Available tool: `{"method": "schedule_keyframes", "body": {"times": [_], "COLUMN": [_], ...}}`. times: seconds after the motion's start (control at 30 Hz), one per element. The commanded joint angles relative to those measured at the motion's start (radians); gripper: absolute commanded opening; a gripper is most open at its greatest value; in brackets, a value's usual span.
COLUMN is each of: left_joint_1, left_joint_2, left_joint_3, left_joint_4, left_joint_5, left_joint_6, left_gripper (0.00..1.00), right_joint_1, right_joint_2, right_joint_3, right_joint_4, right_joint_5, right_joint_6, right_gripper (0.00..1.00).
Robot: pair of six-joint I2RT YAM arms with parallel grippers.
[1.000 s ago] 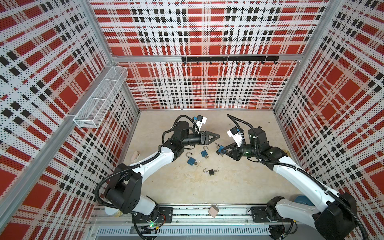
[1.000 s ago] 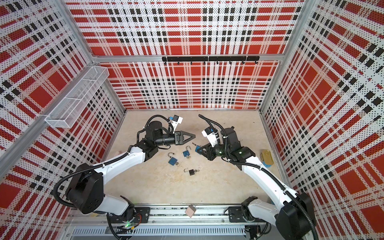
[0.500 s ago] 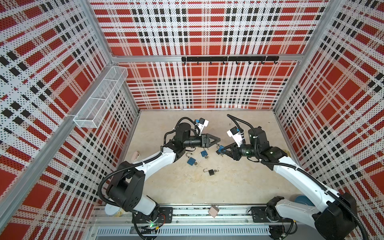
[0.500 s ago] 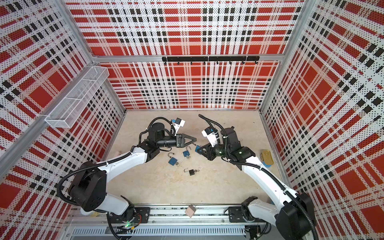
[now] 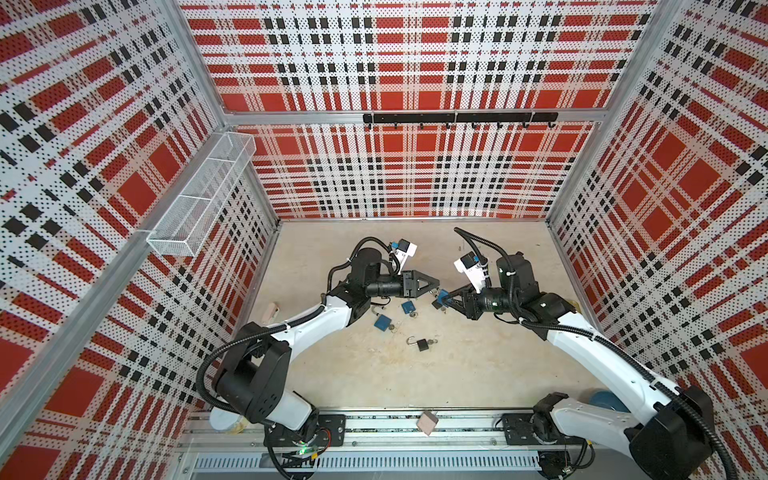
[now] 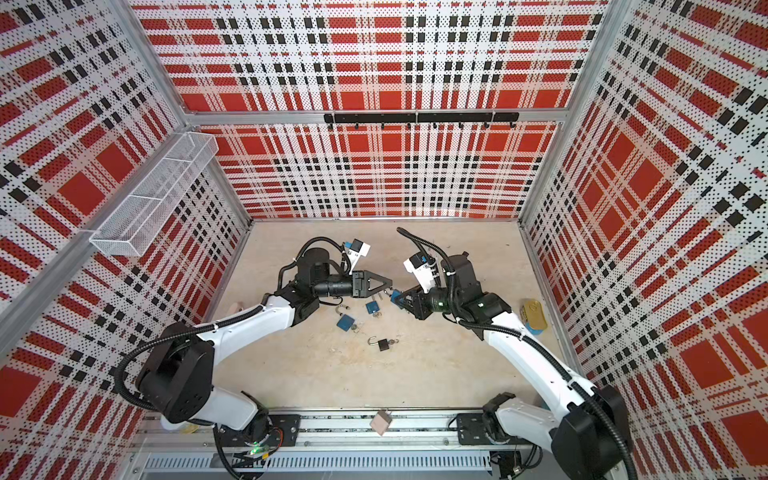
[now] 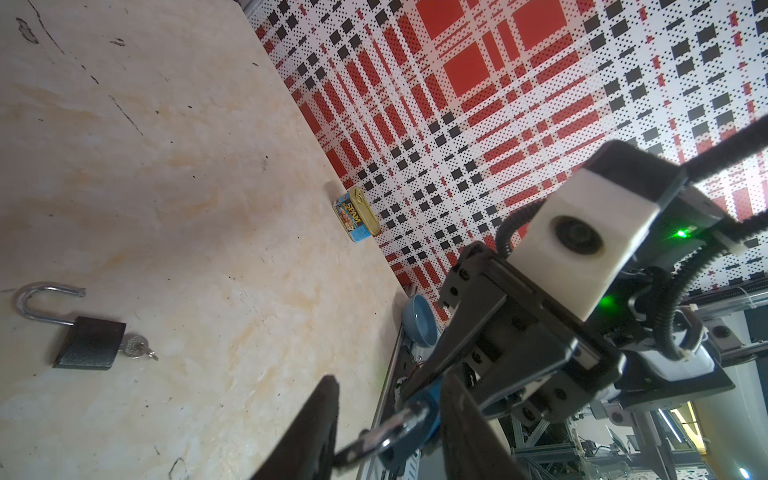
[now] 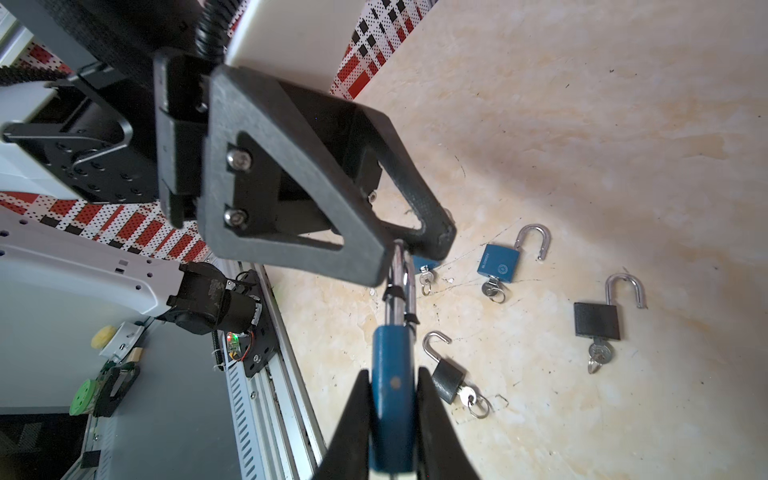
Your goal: Lock with the key
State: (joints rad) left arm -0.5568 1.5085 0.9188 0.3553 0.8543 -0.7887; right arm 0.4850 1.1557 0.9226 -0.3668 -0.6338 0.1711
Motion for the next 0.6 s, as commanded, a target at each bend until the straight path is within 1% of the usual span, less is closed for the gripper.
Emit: {"method": "schedule_keyframes", "body": {"times": [0.0, 0.33, 0.57], "left_joint_1": [0.008, 0.022, 0.027], "left_joint_2": [-0.024, -0.053, -0.053], "left_joint_3": [-0.017, -0.040, -0.045], "left_joint_4": [0.027, 0.030, 0.072], "left_joint_5": [0.028, 0.024, 0.028], "left_joint_6": [-0.013, -0.014, -0.038], "left_gripper": [0.43, 0.42, 0.41], "right_joint_1": [0.002, 0.002, 0.003], "right_joint_2": [-0.012, 0.009, 0.018], "right_joint_3": [0.046, 0.049, 0.049], "right_joint_4": [0.051, 0.056, 0.054], "right_joint_5": [0.004, -0.006, -0.023], "right_joint_6": [-0.022, -0.019, -0.016], "right_gripper": [0.00, 0.00, 0.00]}}
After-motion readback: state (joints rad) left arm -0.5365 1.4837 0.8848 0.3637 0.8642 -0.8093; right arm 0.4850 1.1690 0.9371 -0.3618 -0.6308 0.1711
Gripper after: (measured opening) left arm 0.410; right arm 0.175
